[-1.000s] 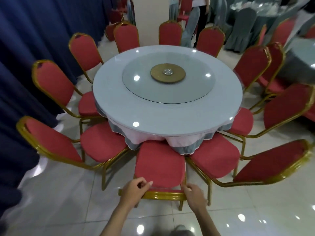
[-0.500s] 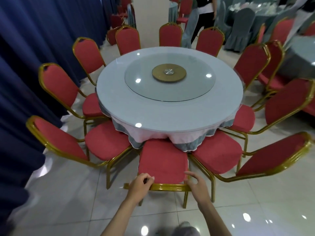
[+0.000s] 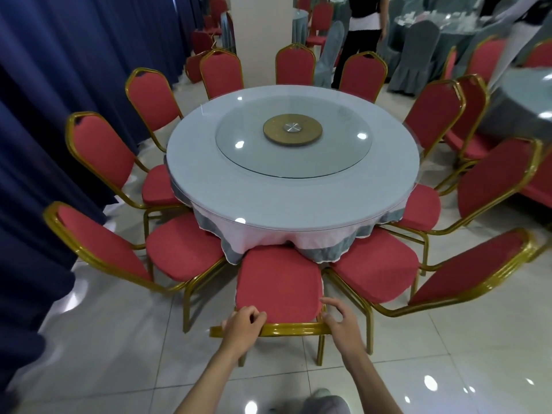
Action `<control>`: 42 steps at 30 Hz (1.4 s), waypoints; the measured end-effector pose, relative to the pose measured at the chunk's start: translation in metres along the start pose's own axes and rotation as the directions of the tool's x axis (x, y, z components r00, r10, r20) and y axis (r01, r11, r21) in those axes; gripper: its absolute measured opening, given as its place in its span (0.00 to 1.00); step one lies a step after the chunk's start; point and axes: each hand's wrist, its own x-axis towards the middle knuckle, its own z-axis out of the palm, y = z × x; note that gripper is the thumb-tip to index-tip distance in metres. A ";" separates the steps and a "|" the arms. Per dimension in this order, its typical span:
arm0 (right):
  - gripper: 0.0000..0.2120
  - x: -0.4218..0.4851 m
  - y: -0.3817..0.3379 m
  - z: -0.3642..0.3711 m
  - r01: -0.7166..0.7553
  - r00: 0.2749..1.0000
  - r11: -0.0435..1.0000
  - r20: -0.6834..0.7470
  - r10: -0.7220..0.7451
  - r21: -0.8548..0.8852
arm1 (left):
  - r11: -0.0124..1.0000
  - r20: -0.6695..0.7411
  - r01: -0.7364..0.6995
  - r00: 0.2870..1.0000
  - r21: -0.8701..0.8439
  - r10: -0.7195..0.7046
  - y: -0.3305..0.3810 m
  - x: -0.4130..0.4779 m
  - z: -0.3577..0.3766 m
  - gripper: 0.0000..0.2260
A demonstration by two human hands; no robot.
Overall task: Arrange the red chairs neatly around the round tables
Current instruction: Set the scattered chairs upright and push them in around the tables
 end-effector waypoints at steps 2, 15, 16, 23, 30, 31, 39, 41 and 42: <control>0.16 0.002 -0.004 0.000 0.012 1.000 1.000 0.006 -0.012 -0.003 | 1.000 -0.011 -0.003 1.000 0.008 0.003 0.003 0.004 -0.001 0.17; 0.18 0.028 -0.013 0.002 0.020 0.999 0.999 0.041 -0.022 0.047 | 0.999 -0.059 -0.009 0.998 0.044 0.012 0.006 0.028 -0.004 0.18; 0.19 0.032 -0.014 0.002 0.024 0.999 0.999 0.041 -0.025 0.028 | 0.999 -0.059 -0.010 0.998 0.038 0.012 0.009 0.030 -0.004 0.18; 0.13 0.038 -0.022 -0.012 -0.030 0.996 0.997 0.082 0.024 0.077 | 0.998 -0.088 -0.035 0.996 -0.046 0.031 0.017 0.028 0.003 0.19; 0.08 0.031 -0.029 -0.034 -0.073 0.995 0.997 0.061 0.075 -0.035 | 0.963 0.057 -0.013 0.998 -0.270 0.029 0.015 0.029 -0.030 0.14; 0.09 0.030 -0.033 -0.039 -0.068 0.997 0.997 0.040 0.069 -0.039 | 0.953 0.048 -0.020 0.998 -0.302 0.036 0.017 0.029 -0.038 0.14; 0.05 0.031 -0.079 -0.089 0.028 0.999 0.995 -0.021 -0.030 -0.096 | 0.900 0.031 -0.154 0.983 -0.408 0.182 0.072 0.039 -0.058 0.12; 0.06 0.034 -0.093 -0.101 0.034 0.999 0.997 -0.028 -0.036 -0.067 | 0.887 0.039 -0.182 0.975 -0.424 0.219 0.091 0.041 -0.056 0.12; 0.06 0.036 -0.098 -0.107 0.029 0.999 0.998 -0.034 -0.031 -0.056 | 0.882 0.050 -0.193 0.970 -0.429 0.236 0.100 0.042 -0.054 0.12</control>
